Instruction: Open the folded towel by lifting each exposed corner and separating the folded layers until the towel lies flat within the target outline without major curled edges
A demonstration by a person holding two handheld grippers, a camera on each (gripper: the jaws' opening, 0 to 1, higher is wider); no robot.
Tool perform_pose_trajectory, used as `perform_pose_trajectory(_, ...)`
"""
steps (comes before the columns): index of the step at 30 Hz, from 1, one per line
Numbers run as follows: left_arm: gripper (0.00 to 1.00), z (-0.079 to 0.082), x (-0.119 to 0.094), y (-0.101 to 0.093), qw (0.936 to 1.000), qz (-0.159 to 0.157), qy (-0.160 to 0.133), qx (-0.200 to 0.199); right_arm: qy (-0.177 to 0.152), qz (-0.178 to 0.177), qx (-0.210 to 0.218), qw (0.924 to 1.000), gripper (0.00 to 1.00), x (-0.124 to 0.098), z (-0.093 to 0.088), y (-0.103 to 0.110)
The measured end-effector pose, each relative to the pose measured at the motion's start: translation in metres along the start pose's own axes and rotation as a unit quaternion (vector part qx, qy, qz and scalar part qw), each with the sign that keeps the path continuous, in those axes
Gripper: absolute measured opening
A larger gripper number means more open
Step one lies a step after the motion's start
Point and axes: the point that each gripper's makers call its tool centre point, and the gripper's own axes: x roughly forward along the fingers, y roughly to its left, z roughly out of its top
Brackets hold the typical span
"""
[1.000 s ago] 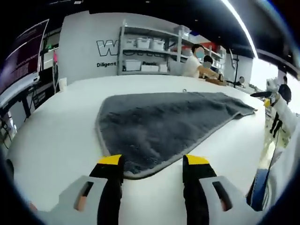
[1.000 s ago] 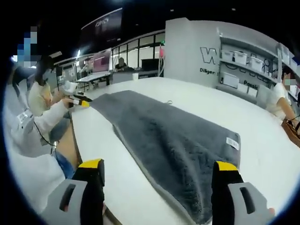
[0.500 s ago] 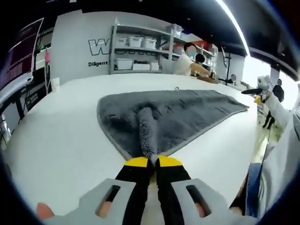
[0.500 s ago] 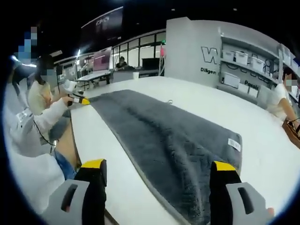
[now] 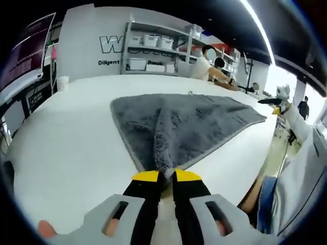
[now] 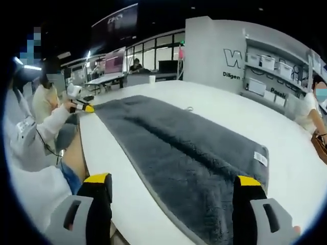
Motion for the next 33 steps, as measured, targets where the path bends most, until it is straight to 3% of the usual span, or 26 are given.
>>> perform_pose_trajectory(5,0.28,0.003,-0.012,0.004,0.9996,0.025,-0.010,-0.006,-0.002,0.013,-0.011,0.9999,0.99,0.006,0.008,0.012)
perform_pose_trajectory(12,0.62,0.024,-0.032,-0.017,0.9962,0.032,-0.081,0.002,-0.001,0.071,-0.048,0.9963,0.97,0.035,0.022,0.052)
perform_pose_trajectory(20,0.95,0.023,-0.043,-0.036,0.9945,0.056,-0.087,0.010,0.003,0.119,-0.061,0.9909,0.96,0.065,0.034,0.077)
perform_pose_trajectory(23,1.00,0.024,-0.046,-0.042,0.9940,0.056,-0.092,0.020,0.003,0.135,-0.066,0.9887,0.96,0.072,0.043,0.081)
perform_pose_trajectory(29,1.00,0.024,-0.045,-0.045,0.9931,0.057,-0.100,0.026,0.005,0.154,-0.078,0.9850,0.96,0.088,0.065,0.079)
perform_pose_trajectory(33,1.00,0.023,-0.041,-0.045,0.9930,0.050,-0.106,0.019,0.003,0.173,-0.084,0.9814,0.96,0.111,0.086,0.071)
